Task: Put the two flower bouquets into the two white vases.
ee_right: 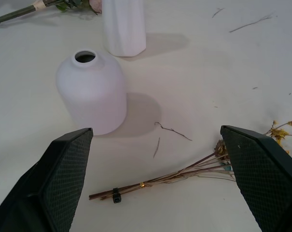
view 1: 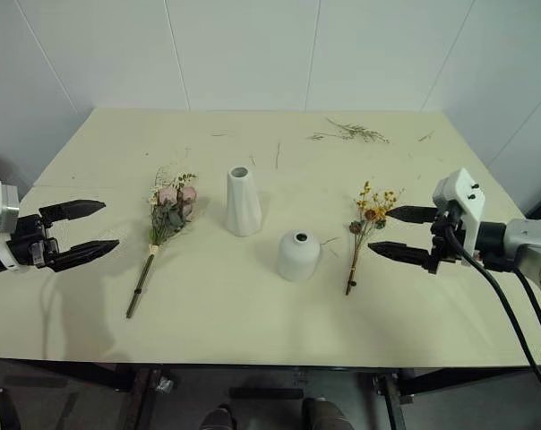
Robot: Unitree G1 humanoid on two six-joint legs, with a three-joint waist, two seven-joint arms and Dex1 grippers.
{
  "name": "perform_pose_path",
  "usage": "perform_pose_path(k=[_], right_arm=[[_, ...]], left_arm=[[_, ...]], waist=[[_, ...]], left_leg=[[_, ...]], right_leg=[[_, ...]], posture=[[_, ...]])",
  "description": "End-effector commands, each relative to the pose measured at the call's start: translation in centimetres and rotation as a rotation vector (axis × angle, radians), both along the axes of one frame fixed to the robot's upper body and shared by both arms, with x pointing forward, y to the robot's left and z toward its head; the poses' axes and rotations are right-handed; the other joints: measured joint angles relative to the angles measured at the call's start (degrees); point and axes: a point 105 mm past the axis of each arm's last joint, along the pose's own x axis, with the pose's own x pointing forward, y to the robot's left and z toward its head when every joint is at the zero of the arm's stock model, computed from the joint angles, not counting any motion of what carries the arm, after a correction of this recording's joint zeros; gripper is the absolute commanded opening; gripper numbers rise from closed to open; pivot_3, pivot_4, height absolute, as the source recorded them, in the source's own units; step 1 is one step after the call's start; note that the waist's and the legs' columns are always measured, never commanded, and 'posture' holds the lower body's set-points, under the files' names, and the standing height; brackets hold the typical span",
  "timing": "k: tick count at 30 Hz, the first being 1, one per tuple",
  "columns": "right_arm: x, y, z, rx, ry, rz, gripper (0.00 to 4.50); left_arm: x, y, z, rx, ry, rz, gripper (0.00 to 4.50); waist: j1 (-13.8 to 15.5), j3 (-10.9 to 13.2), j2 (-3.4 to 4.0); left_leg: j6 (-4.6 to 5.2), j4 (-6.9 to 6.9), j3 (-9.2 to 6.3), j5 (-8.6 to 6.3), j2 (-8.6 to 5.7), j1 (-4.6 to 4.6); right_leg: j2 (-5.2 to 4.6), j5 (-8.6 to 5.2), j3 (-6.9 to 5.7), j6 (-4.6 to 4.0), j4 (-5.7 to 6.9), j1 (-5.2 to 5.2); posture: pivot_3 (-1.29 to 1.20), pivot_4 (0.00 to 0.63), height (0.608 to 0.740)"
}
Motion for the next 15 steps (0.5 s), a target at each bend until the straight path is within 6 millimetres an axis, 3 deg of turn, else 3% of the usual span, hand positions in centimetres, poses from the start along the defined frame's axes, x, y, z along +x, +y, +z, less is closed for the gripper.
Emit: perform_pose_path(k=[1, 9, 15], right_arm=[[-0.5, 0.2, 1.4, 0.021, -0.058, 0.007, 4.46], [-0.5, 0.9, 1.7, 0.04, -0.075, 0.005, 4.46], [-0.6, 0.7, 1.6, -0.022, -0.124, 0.014, 4.46]], left_arm=[[0.0, -0.4, 1.2, -0.002, -0.044, -0.021, 4.5], [1.5, -1.0, 0.6, 0.006, -0.037, -0.015, 4.5], [3.3, -0.7, -0.3, -0.077, 0.038, 0.173, 4.5]], waist=[[-0.03, 0.0, 0.0], [0.13, 0.0, 0.0], [-0.01, -0.01, -0.02]], left_leg=[[0.0, 0.0, 0.0, 0.0, 0.0, 0.0], [0.0, 0.01, -0.01, 0.0, 0.0, 0.0], [0.01, 0.05, -0.01, 0.0, -0.01, -0.01]], right_leg=[[0.0, 0.0, 0.0, 0.0, 0.01, 0.0], [0.0, 0.0, 0.0, 0.0, 0.02, 0.0], [0.0, 0.01, 0.02, 0.02, 0.05, 0.01]], posture=[[0.0, 0.15, 0.74], [0.0, 0.15, 0.74], [0.0, 0.15, 0.74]])
